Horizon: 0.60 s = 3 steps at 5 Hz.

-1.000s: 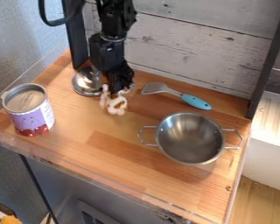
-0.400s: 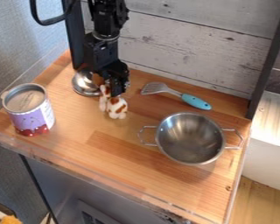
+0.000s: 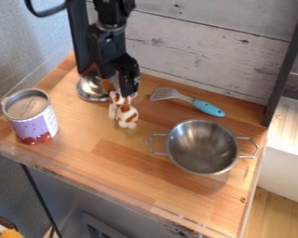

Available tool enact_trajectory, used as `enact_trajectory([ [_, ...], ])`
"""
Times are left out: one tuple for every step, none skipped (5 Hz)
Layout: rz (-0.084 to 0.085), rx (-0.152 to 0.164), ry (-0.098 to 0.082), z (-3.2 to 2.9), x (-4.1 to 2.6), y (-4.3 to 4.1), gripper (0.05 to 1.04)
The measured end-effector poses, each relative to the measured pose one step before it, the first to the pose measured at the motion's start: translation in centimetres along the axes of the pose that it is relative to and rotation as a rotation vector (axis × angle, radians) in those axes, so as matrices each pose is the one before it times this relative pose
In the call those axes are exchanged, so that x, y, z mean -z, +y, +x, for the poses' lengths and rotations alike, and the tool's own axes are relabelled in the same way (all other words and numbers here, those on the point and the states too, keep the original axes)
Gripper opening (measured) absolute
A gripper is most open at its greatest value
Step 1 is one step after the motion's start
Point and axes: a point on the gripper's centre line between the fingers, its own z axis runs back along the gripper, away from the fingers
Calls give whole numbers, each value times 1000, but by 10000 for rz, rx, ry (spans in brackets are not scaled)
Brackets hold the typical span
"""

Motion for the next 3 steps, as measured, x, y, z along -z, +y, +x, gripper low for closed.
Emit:
enact_trajectory([
  [-366,-226,896,155,-4035,-577,1001],
  [-188,-11,368,233,-1791,-51,1001],
  [-17,-1,25,14,-118,5,1001],
])
